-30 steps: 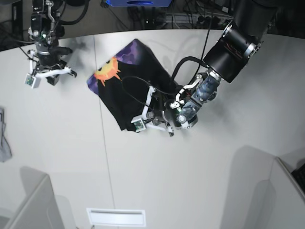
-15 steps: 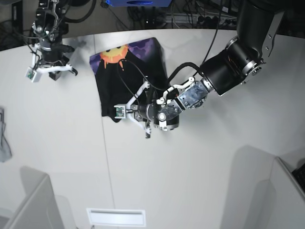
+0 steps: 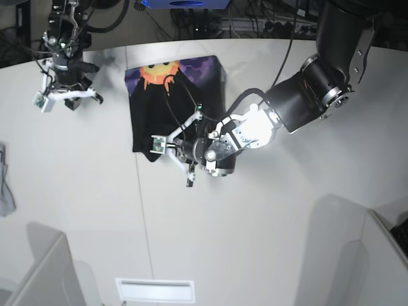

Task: Fold the T-shirt properly
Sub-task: 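Lay the flipped bundle down and open the left gripper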

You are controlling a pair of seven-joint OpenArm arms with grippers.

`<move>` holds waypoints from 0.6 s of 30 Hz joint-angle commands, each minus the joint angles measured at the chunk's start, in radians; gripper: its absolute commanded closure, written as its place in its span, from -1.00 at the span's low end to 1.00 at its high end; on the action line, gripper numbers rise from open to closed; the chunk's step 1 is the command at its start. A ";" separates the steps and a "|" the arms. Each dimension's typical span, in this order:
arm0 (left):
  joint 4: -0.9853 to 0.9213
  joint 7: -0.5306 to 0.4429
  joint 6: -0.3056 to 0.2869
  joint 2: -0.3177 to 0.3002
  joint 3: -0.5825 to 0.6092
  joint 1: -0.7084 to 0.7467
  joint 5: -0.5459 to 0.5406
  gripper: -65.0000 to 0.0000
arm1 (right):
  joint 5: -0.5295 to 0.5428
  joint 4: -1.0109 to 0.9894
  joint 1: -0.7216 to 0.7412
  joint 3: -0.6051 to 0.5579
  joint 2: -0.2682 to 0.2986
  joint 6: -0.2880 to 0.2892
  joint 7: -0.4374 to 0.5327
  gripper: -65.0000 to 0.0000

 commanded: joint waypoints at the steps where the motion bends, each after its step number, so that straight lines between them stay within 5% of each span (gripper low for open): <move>1: -0.001 -0.015 -0.005 0.012 -0.001 -0.025 0.013 1.00 | -0.006 0.015 0.000 0.005 0.007 0.004 0.024 1.00; 6: -0.009 -0.138 -0.005 0.009 0.000 -0.027 0.039 1.00 | -0.006 0.014 0.013 0.006 0.007 0.004 0.022 1.00; 18: -0.030 -0.143 -0.005 0.012 -0.009 -0.041 0.061 1.00 | -0.006 0.014 0.014 0.005 0.007 0.004 0.022 1.00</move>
